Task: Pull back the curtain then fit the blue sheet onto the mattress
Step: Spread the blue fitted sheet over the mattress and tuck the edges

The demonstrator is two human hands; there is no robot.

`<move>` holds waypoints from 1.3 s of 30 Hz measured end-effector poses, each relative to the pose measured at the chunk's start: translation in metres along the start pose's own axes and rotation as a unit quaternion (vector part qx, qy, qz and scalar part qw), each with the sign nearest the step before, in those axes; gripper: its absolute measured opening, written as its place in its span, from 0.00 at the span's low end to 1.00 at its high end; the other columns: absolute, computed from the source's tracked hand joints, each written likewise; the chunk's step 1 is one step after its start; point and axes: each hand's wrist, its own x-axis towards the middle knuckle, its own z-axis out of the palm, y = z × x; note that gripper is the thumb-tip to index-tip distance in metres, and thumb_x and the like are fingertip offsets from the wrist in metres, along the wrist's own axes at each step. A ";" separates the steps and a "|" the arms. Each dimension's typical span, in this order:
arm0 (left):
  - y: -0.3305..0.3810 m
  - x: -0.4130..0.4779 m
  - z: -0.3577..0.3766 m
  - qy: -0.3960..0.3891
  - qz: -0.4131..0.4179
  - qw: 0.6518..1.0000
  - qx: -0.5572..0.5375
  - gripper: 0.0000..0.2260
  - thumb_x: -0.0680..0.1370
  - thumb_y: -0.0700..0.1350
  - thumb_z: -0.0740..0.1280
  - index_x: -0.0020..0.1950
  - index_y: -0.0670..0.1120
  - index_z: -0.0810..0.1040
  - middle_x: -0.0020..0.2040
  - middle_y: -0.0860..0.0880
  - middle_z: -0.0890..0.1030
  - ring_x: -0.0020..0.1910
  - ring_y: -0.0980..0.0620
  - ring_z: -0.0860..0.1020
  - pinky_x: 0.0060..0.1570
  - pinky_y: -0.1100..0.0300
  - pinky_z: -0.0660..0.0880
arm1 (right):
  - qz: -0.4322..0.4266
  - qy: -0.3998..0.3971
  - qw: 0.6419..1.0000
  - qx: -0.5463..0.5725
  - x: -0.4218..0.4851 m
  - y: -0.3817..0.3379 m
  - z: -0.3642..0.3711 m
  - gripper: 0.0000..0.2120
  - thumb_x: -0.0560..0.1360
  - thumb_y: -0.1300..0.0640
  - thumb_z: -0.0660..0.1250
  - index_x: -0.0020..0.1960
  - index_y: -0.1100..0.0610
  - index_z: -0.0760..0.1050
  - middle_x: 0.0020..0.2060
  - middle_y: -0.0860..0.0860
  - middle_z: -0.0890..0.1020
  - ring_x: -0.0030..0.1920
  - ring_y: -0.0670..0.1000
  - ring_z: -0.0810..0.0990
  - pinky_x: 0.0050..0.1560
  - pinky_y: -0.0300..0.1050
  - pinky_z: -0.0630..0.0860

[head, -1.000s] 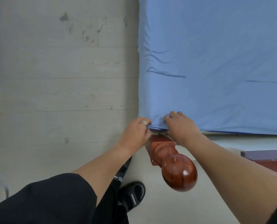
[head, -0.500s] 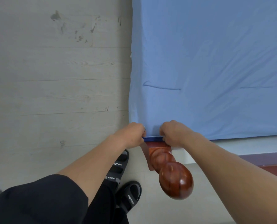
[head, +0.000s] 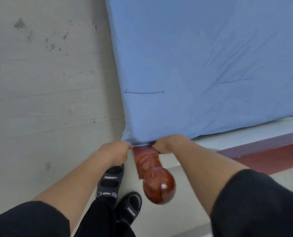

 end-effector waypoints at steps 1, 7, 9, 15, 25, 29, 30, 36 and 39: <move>0.002 -0.001 -0.005 0.016 -0.018 1.000 0.004 0.19 0.77 0.40 0.58 0.66 0.50 0.75 0.61 0.46 0.80 0.57 0.43 0.79 0.52 0.54 0.76 | -0.004 0.014 1.000 0.009 -0.003 -0.003 0.000 0.24 0.79 0.48 0.57 0.72 0.55 0.72 0.74 0.55 0.69 0.73 0.57 0.69 0.74 0.56 0.64; 0.054 -0.034 -0.058 0.099 -0.050 0.994 0.018 0.09 0.75 0.43 0.59 0.50 0.51 0.78 0.55 0.47 0.82 0.54 0.44 0.79 0.51 0.55 0.76 | -0.059 0.114 0.982 0.135 -0.084 0.018 -0.028 0.16 0.78 0.54 0.61 0.60 0.62 0.78 0.62 0.61 0.79 0.59 0.62 0.79 0.59 0.50 0.76; 0.088 -0.045 -0.085 0.166 -0.044 0.983 -0.059 0.09 0.75 0.40 0.60 0.47 0.51 0.78 0.53 0.48 0.82 0.53 0.44 0.79 0.53 0.55 0.75 | -0.079 0.150 0.964 0.206 -0.123 0.043 -0.049 0.12 0.80 0.52 0.59 0.51 0.60 0.77 0.55 0.60 0.81 0.52 0.60 0.78 0.52 0.48 0.74; 0.269 -0.050 -0.152 0.193 0.070 0.977 -0.061 0.08 0.78 0.46 0.61 0.42 0.54 0.77 0.39 0.57 0.80 0.42 0.56 0.78 0.45 0.55 0.77 | -0.028 0.294 0.870 0.394 -0.241 0.224 -0.071 0.23 0.82 0.42 0.55 0.54 0.60 0.78 0.52 0.55 0.81 0.54 0.56 0.77 0.53 0.49 0.72; 0.616 0.009 -0.179 0.196 0.107 0.960 -0.168 0.07 0.79 0.50 0.65 0.43 0.52 0.79 0.40 0.55 0.83 0.41 0.57 0.80 0.40 0.63 0.72 | 0.021 0.377 0.698 0.608 -0.298 0.624 0.020 0.25 0.78 0.36 0.57 0.46 0.57 0.80 0.40 0.49 0.85 0.41 0.50 0.85 0.53 0.52 0.81; 0.711 0.036 -0.176 0.233 0.077 0.950 -0.193 0.07 0.78 0.47 0.65 0.41 0.51 0.79 0.37 0.54 0.82 0.37 0.57 0.78 0.37 0.62 0.71 | 0.015 0.387 0.666 0.638 -0.332 0.710 0.047 0.27 0.73 0.33 0.57 0.45 0.56 0.79 0.39 0.47 0.85 0.38 0.50 0.84 0.48 0.49 0.79; 0.754 0.047 -0.175 0.238 0.073 0.947 -0.205 0.07 0.78 0.47 0.65 0.41 0.50 0.79 0.37 0.55 0.81 0.37 0.57 0.78 0.37 0.62 0.70 | 0.020 0.384 0.667 0.638 -0.346 0.750 0.054 0.26 0.74 0.33 0.57 0.45 0.55 0.79 0.39 0.47 0.85 0.39 0.51 0.85 0.48 0.48 0.79; 0.923 0.088 -0.184 0.214 0.111 0.948 -0.210 0.08 0.78 0.46 0.65 0.40 0.52 0.80 0.39 0.56 0.83 0.40 0.61 0.79 0.37 0.65 0.69 | 0.063 0.390 0.683 0.614 -0.411 0.897 0.060 0.19 0.81 0.45 0.60 0.43 0.58 0.78 0.41 0.51 0.85 0.43 0.54 0.85 0.48 0.49 0.78; 0.981 0.119 -0.201 0.194 0.129 0.952 -0.198 0.08 0.77 0.45 0.65 0.41 0.54 0.81 0.39 0.58 0.83 0.41 0.62 0.80 0.39 0.68 0.70 | 0.066 0.392 0.703 0.590 -0.426 0.959 0.046 0.17 0.82 0.48 0.61 0.42 0.59 0.78 0.41 0.53 0.84 0.43 0.53 0.84 0.49 0.49 0.77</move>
